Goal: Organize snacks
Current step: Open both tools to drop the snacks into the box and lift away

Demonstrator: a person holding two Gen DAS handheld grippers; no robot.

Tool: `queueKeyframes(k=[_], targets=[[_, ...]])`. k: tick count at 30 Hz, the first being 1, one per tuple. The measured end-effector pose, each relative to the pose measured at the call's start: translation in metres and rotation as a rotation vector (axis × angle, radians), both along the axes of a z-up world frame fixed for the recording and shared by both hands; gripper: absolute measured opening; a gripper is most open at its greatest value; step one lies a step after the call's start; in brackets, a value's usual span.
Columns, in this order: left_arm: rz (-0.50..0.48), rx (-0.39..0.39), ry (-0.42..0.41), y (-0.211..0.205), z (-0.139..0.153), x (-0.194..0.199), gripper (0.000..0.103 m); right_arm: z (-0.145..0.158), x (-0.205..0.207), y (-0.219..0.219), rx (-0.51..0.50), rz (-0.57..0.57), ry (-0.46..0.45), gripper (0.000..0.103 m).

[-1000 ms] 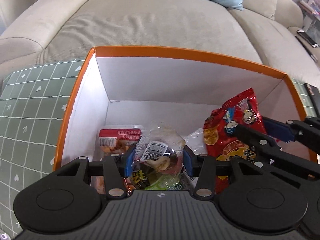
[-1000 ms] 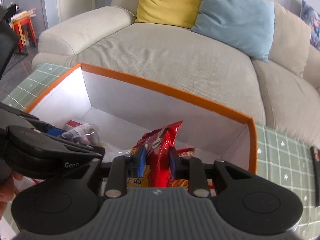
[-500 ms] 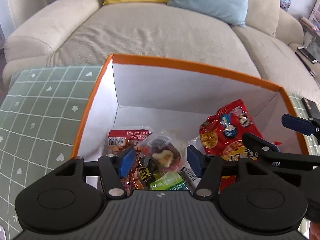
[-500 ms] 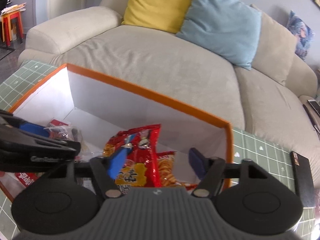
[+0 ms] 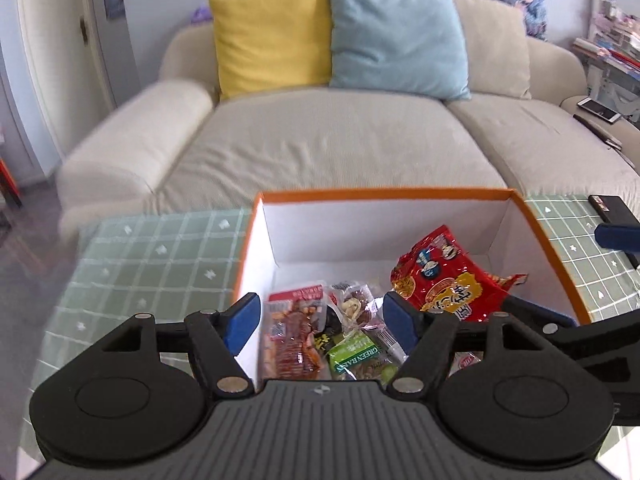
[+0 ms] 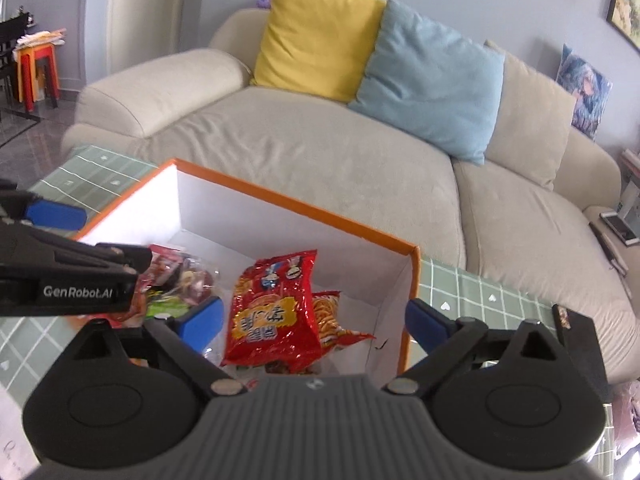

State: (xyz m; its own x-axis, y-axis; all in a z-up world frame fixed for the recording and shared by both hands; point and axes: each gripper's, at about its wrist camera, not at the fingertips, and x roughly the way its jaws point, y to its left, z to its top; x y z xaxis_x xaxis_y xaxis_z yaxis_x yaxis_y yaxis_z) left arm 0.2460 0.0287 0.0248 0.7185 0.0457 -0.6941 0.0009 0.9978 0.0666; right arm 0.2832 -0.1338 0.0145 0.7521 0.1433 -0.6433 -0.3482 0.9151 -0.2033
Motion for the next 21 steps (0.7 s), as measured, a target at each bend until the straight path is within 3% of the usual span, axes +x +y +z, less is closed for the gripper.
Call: queueKeyframes(k=[6,14,21], targets=[[-0.015,0.088,-0.101,-0.010,0.018,-0.043,0.082,0.022,-0.053,-0.013,0.039,0.000,-0.094,0.097],[-0.014,0.054,-0.230,-0.012,0.018,-0.099,0.082,0.033,-0.117,-0.034,0.147,-0.059,-0.211,0.099],[0.027,0.025,-0.250,-0.011,-0.005,-0.128,0.078,0.016,-0.151,-0.048,0.270,-0.156,-0.252,0.099]])
